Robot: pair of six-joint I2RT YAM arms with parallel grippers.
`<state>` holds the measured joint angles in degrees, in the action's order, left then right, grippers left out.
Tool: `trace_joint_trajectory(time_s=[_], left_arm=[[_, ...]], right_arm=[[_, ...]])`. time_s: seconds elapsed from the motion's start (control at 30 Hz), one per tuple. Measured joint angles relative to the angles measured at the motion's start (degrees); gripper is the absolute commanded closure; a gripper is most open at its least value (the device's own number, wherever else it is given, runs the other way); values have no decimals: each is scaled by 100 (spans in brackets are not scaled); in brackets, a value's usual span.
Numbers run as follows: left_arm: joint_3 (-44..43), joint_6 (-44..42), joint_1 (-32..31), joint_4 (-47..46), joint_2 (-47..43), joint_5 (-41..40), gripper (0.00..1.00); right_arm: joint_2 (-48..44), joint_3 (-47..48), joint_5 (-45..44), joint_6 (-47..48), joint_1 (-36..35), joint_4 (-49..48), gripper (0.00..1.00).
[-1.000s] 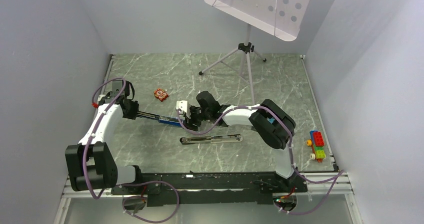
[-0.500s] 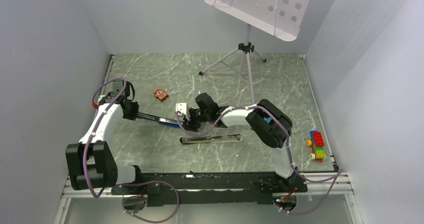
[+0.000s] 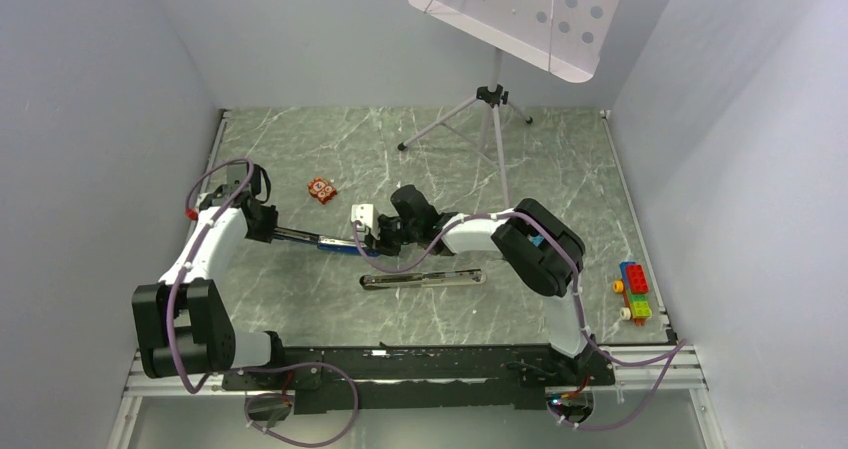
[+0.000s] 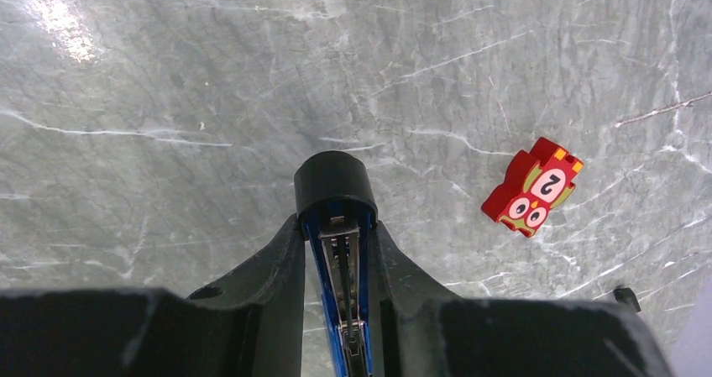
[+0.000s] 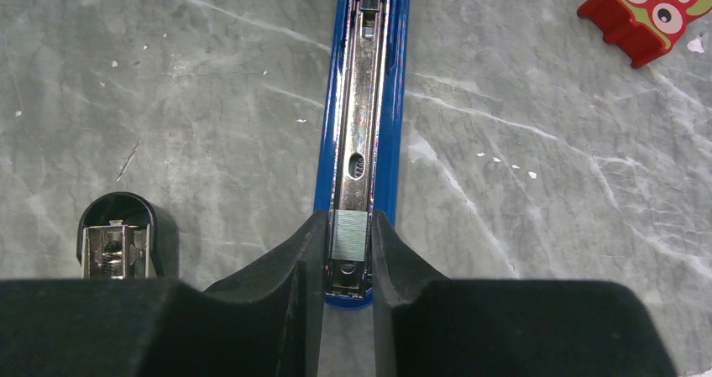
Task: Load the staples into the stapler
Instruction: Move the stapler to the center of the board.
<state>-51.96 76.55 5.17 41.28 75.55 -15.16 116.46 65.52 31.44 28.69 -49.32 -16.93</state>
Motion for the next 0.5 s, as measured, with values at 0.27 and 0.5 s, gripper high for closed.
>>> trace_joint_trajectory(time_s=[0.27,0.5], left_arm=[[162,142,0,-181,133,33,100],[170,146,0,-199,133,50,97]], right_arm=[[0,-7,-118,133,-13,57,93],[0,-7,-173,219,-28,81,94]])
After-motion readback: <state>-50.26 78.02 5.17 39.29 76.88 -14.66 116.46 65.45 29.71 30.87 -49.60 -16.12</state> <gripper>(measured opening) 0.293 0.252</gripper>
